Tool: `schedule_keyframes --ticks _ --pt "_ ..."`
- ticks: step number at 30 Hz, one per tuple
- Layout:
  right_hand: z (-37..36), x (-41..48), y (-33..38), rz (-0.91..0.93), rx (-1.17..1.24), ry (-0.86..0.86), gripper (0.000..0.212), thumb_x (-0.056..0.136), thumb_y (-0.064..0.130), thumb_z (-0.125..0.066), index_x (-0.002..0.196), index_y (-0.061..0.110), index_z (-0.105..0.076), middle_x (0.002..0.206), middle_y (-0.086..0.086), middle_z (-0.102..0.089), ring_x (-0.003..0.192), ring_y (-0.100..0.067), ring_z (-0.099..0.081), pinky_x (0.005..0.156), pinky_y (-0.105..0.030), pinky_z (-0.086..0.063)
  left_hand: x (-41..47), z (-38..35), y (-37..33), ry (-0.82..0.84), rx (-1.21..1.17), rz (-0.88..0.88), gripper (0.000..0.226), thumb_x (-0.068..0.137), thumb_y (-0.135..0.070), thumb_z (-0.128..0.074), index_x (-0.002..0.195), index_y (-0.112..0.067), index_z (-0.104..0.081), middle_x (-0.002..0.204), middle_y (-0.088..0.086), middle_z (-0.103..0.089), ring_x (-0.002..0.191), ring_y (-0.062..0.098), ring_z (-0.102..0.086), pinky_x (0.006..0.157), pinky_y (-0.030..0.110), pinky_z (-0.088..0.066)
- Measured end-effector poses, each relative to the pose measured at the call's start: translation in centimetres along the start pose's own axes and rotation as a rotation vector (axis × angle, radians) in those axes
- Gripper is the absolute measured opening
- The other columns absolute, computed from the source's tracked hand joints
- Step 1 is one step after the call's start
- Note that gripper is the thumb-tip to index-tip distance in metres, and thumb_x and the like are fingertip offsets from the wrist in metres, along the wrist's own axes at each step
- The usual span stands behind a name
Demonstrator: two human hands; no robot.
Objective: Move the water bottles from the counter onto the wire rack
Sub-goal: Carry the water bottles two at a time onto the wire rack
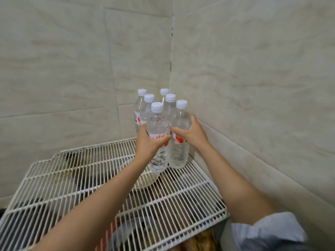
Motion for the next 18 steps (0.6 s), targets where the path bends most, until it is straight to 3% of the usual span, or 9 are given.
schedule_keyframes --ticks 4,8,12,14,16,18 --pt "-0.2 -0.1 0.0 -0.003 0.014 0.023 0.084 0.053 0.053 -0.072 0.126 0.03 -0.038 0.124 0.003 -0.057 0.106 -0.016 -0.058 0.091 -0.044 -0.05 0.3 -0.1 -0.1 0.062 0.058 -0.025 0.068 0.057 -0.041 -0.08 0.114 -0.023 -0.047 0.109 -0.001 -0.065 0.098 0.018 -0.064 0.086 0.046 -0.054" --pt "-0.1 -0.5 -0.2 0.027 0.096 0.073 0.098 0.047 0.056 -0.075 0.131 0.035 -0.031 0.134 0.004 -0.049 0.117 -0.015 -0.052 0.096 -0.046 -0.047 0.2 -0.2 -0.1 0.069 0.053 -0.039 0.057 0.062 -0.032 -0.081 0.109 -0.023 -0.049 0.105 -0.002 -0.065 0.097 0.018 -0.064 0.086 0.043 -0.054" --pt "0.5 -2.2 -0.8 0.041 0.173 0.065 0.078 0.053 0.038 -0.078 0.12 0.043 -0.037 0.123 0.014 -0.053 0.108 -0.006 -0.055 0.095 -0.043 -0.049 -0.5 0.1 -0.1 0.129 0.053 -0.031 0.054 0.066 -0.021 -0.079 0.109 -0.029 -0.047 0.103 -0.009 -0.061 0.097 0.013 -0.061 0.082 0.024 -0.051" --pt "0.8 -3.6 -0.9 0.042 0.181 0.039 0.082 0.063 0.026 -0.078 0.128 0.044 -0.032 0.124 0.013 -0.05 0.107 -0.004 -0.05 0.096 -0.036 -0.046 -1.3 0.4 0.2 0.143 0.062 0.009 0.067 0.069 -0.018 -0.077 0.125 -0.023 -0.041 0.116 -0.002 -0.057 0.101 0.013 -0.056 0.086 0.026 -0.046" --pt "0.8 -5.0 -1.0 0.048 0.148 -0.015 0.084 0.07 0.022 -0.076 0.137 0.031 -0.027 0.135 0.003 -0.046 0.114 -0.007 -0.046 0.093 -0.026 -0.041 -2.3 1.1 0.7 0.113 0.112 0.039 0.079 0.071 -0.021 -0.075 0.137 -0.018 -0.031 0.128 0.004 -0.05 0.111 0.017 -0.05 0.089 0.029 -0.042" --pt "0.6 -6.4 -1.1 0.04 0.06 -0.067 0.081 0.075 0.024 -0.072 0.14 0.026 -0.025 0.141 0.0 -0.04 0.126 -0.014 -0.039 0.096 -0.029 -0.036 -3.2 2.0 1.1 0.063 0.159 0.09 0.085 0.072 -0.026 -0.074 0.141 -0.017 -0.024 0.138 0.009 -0.044 0.123 0.025 -0.045 0.095 0.035 -0.042"
Point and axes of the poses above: each hand's wrist, its own x-axis towards the middle knuckle, its own z-axis out of the back of the hand, y = z × x, the point moved 2 cm from there along x, towards the middle knuckle
